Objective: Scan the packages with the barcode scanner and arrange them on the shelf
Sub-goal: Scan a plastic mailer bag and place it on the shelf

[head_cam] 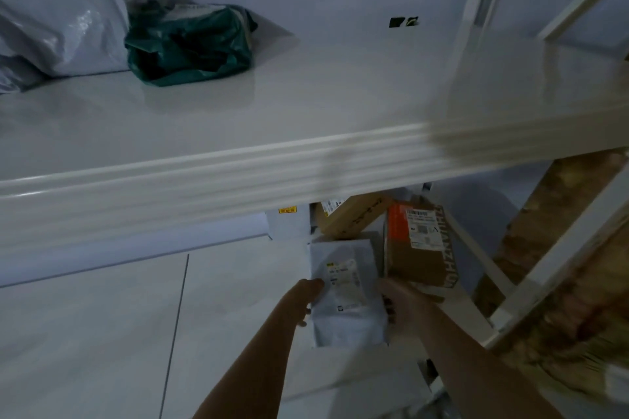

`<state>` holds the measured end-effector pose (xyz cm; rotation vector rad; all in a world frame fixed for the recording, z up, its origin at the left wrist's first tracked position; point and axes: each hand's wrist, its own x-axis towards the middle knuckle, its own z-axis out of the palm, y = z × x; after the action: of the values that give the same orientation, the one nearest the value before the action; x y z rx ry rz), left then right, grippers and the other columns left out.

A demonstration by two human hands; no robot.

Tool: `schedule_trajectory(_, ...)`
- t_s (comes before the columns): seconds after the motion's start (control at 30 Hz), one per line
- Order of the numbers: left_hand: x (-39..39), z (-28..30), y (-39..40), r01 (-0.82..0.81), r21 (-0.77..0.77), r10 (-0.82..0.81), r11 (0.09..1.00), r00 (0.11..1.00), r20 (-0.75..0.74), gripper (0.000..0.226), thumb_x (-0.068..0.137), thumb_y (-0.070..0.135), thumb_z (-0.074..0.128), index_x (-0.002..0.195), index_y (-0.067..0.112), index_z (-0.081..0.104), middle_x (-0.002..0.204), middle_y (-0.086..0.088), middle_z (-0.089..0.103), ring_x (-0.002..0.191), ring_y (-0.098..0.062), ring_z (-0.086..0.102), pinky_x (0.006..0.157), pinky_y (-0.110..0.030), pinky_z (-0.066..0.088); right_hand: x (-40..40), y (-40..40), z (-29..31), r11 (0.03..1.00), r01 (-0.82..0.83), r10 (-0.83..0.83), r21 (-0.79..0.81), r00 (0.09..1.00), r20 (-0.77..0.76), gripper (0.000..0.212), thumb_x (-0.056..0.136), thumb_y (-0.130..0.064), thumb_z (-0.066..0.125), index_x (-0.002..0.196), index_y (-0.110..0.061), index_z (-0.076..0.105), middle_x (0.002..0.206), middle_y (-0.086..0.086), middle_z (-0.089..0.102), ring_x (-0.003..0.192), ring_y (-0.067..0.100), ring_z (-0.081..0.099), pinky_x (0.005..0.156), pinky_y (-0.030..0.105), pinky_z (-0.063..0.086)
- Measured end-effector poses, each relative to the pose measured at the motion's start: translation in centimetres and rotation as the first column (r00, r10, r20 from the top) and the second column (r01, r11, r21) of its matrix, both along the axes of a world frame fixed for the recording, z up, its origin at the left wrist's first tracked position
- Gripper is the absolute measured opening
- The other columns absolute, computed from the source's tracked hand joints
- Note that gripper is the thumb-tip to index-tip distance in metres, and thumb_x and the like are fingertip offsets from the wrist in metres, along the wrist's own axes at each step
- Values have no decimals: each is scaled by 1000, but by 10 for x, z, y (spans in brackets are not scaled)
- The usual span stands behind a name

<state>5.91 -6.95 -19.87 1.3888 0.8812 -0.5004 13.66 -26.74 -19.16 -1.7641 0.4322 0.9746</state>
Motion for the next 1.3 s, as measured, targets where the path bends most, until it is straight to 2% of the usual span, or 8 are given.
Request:
schedule_trajectory(0.1, 2, -9, 9, -7, 63, 7, 998, 1000, 0, 42, 92, 32, 62, 126, 9, 54, 102, -5, 59, 83, -19, 58, 73, -30, 43, 2, -2, -10, 999, -8, 10, 40, 998, -56, 32, 96, -27, 62, 110, 1, 64, 102, 19, 64, 83, 32, 61, 71, 40, 52)
schedule_trajectory(0.17, 2, -11, 12, -16, 38, 18, 999, 998, -59, 24, 90, 29, 62, 106, 11, 59, 91, -5, 57, 77, -18, 55, 79, -29, 41, 6, -1, -9, 999, -52, 52, 15, 998, -34, 35, 98, -28, 62, 115, 3, 63, 111, 22, 63, 98, 33, 62, 89, 44, 54)
schedule_trajectory(0.37, -10, -13, 21, 32, 61, -29, 998, 998, -55, 43, 92, 23, 63, 126, 0, 50, 127, -21, 58, 113, -35, 59, 95, -46, 51, 7, 1, -4, 978, -203, 199, 41, 977, 77, 26, 97, -11, 63, 114, 9, 64, 115, 26, 65, 110, 41, 63, 107, 52, 45)
schedule_trajectory(0.6, -42, 0, 38, -88, -133, 97, 987, 993, 64, 49, 81, 2, 75, 125, -7, 55, 115, -19, 67, 91, -30, 70, 64, -37, 60, 7, 23, -14, 940, -302, 301, 156, 953, 33, 52, 96, 0, 53, 142, 17, 38, 150, 36, 38, 142, 44, 36, 116, 47, 32)
schedule_trajectory(0.73, -73, 11, 53, -63, -132, 70, 989, 996, 51, 39, 83, 1, 73, 119, 2, 62, 119, -16, 68, 101, -31, 69, 77, -38, 60, -1, 38, -15, 857, -403, 441, 321, 896, -51, 27, 97, 0, 58, 122, 9, 59, 126, 28, 62, 118, 40, 58, 102, 48, 48)
schedule_trajectory(0.9, -128, 13, 78, -214, -153, 235, 965, 962, 138, 47, 82, 8, 76, 125, -1, 59, 124, -18, 65, 112, -34, 64, 92, -47, 54, -37, 72, -13, 728, -504, 565, 465, 825, 9, 42, 86, -5, 75, 126, 1, 63, 120, 22, 71, 112, 40, 68, 99, 51, 53)
schedule_trajectory(1.1, -207, 33, 125, -268, -71, 277, 961, 927, 252, 54, 71, 26, 87, 120, 16, 66, 114, -6, 73, 108, -25, 68, 88, -42, 58, -110, 138, 9, 670, -574, 600, 471, 792, 112, 73, 65, -26, 94, 130, -13, 63, 120, 13, 72, 110, 32, 70, 94, 48, 56)
schedule_trajectory(1.3, -299, 56, 189, -346, -69, 346, 936, 857, 383, 55, 70, 27, 87, 120, 15, 65, 112, -6, 73, 101, -26, 71, 82, -42, 59, -195, 221, 36, 662, -585, 569, 470, 799, 194, 59, 75, -16, 86, 129, -10, 62, 117, 13, 74, 108, 32, 71, 97, 49, 55)
